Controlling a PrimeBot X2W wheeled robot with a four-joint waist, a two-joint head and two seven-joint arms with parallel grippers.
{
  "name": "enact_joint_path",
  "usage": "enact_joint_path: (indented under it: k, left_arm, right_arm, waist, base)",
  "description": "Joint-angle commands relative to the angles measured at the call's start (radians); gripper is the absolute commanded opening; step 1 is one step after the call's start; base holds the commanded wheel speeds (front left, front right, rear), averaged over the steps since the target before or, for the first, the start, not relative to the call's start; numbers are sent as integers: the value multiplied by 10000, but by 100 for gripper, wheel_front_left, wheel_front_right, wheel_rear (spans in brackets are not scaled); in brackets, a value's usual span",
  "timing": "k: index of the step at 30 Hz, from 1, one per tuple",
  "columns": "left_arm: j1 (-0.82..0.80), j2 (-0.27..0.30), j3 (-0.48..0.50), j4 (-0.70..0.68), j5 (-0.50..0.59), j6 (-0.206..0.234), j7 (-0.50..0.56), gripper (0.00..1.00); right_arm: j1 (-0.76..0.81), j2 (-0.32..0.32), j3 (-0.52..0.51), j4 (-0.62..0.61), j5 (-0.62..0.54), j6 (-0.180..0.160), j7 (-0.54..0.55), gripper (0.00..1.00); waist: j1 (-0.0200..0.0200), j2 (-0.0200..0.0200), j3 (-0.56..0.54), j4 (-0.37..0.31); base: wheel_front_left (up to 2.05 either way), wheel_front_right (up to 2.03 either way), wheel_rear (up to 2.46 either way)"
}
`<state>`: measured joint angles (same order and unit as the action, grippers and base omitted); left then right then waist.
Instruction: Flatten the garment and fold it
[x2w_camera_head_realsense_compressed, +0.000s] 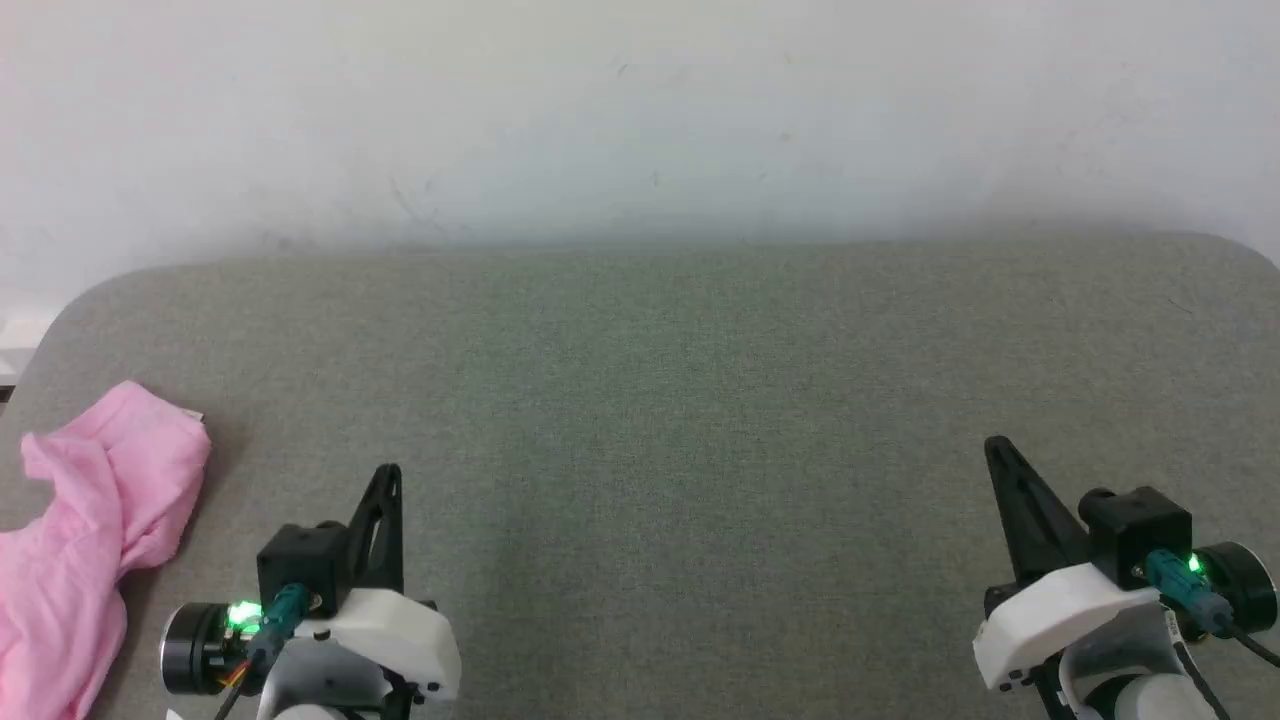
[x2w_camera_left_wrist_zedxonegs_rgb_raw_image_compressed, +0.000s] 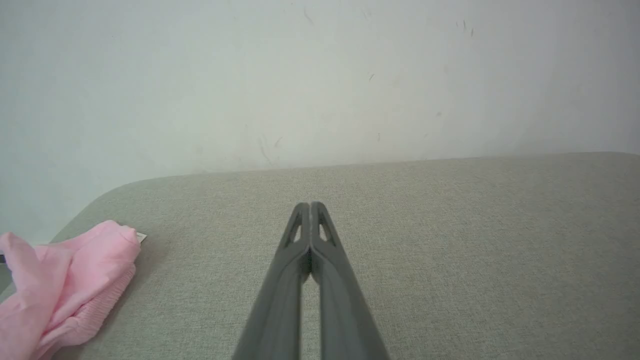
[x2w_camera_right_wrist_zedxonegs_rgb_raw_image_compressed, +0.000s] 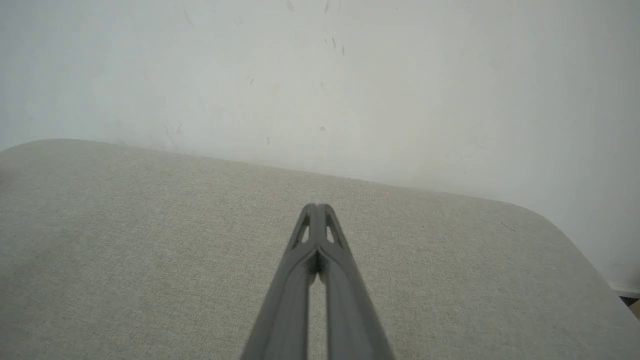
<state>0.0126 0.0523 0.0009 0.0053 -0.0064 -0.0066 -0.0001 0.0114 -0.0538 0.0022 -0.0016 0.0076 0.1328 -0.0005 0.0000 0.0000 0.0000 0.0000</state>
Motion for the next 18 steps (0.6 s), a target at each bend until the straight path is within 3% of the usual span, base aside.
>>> enact_joint_path:
  k: [1,18]
  left_arm:
    - [-126,-20,-9,-53,64,66,1,0]
    - [-126,-20,-9,-53,64,66,1,0]
  right_arm:
    - [-114,36,-22,16,-76,-21,5,0]
    - [-114,36,-22,16,-76,-21,5,0]
  waist:
    - [0,0,0,0]
    - [0,0,0,0]
  base:
    - [0,0,0]
    - [0,0,0]
